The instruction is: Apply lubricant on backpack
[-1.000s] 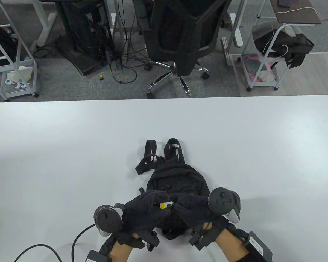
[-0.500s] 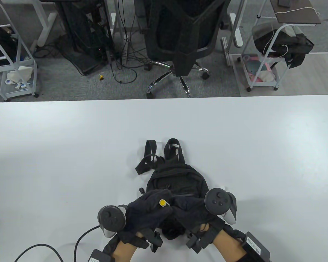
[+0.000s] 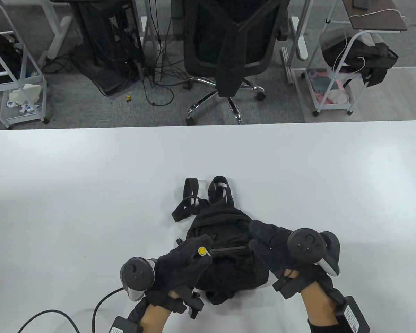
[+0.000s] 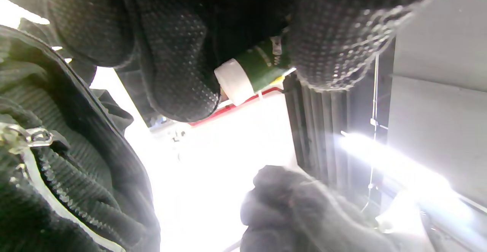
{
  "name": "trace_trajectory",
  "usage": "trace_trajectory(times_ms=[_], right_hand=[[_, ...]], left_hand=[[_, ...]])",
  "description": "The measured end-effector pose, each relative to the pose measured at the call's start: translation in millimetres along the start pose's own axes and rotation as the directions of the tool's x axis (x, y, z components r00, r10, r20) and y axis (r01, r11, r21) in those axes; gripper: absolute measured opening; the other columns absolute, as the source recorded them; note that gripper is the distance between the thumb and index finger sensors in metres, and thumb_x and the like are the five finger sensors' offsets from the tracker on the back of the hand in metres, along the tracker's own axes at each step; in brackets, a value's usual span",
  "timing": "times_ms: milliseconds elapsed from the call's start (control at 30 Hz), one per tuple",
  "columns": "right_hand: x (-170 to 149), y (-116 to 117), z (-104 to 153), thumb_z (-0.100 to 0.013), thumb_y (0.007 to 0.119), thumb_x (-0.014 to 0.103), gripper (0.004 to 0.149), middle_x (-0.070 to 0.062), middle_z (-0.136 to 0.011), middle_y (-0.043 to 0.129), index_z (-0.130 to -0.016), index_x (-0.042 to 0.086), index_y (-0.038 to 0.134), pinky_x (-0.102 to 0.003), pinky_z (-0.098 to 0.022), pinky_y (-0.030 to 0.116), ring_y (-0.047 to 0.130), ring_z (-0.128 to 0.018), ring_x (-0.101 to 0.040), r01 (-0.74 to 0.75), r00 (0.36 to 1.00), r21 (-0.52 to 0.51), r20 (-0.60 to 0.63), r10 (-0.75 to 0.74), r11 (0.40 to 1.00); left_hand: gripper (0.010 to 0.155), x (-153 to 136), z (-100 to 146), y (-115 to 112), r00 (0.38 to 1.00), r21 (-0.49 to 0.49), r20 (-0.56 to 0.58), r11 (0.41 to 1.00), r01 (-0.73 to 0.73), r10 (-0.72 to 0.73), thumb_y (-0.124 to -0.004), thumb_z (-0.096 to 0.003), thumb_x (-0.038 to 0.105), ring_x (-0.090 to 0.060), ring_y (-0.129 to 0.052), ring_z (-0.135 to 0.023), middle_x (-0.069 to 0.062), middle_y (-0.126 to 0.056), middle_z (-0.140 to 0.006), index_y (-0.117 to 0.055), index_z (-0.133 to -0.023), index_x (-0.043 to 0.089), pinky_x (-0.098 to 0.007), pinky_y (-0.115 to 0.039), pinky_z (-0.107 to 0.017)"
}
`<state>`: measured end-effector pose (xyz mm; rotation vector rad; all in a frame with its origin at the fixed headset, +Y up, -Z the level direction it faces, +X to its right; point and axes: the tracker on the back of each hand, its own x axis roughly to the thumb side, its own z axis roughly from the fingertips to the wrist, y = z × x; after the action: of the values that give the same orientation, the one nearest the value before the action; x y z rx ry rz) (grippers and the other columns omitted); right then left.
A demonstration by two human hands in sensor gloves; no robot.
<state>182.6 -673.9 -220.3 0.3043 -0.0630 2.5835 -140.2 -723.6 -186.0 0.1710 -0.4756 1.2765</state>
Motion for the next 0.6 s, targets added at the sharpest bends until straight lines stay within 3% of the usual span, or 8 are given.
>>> trace_trajectory(times_ms=[167, 367, 600], right_hand=[[-24, 8, -7, -0.043, 0.083, 0.059, 0.058, -0.003, -0.092, 0.086, -0.095, 0.034, 0.078, -0.050, -0.056, 0.079, 0.104, -0.065, -0.022, -0.259, 0.945, 0.061, -0.192, 0.266, 0.964], [-58, 26, -17, -0.041, 0.091, 0.055, 0.060, -0.003, -0.090, 0.086, -0.096, 0.033, 0.078, -0.046, -0.055, 0.082, 0.105, -0.061, -0.019, -0.267, 0.880, 0.171, -0.358, 0.312, 0.948], [-67, 47, -25, -0.039, 0.097, 0.053, 0.061, 0.000, -0.083, 0.091, -0.093, 0.033, 0.080, -0.043, -0.053, 0.085, 0.106, -0.056, -0.015, -0.355, 0.817, 0.219, -0.401, 0.415, 0.909]], left_hand=[[0.057, -2, -1, -1, 1.000, 0.002, -0.002, 1.000, 0.026, -0.026, -0.093, -0.0426, 0.035, -0.039, -0.107, -0.060, -0.017, -0.089, -0.087, -0.086, -0.092, 0.009, -0.066, -0.082, -0.055], [0.056, -2, -1, -1, 0.999, -0.002, -0.011, 0.999, 0.036, -0.036, -0.094, -0.0424, 0.034, -0.039, -0.106, -0.059, -0.018, -0.089, -0.087, -0.086, -0.092, 0.009, -0.065, -0.082, -0.056], [0.056, -5, -2, -4, 0.999, -0.029, -0.024, 0.998, 0.047, -0.048, -0.093, -0.0424, 0.032, -0.038, -0.105, -0.059, -0.018, -0.088, -0.087, -0.086, -0.092, 0.008, -0.065, -0.081, -0.055]])
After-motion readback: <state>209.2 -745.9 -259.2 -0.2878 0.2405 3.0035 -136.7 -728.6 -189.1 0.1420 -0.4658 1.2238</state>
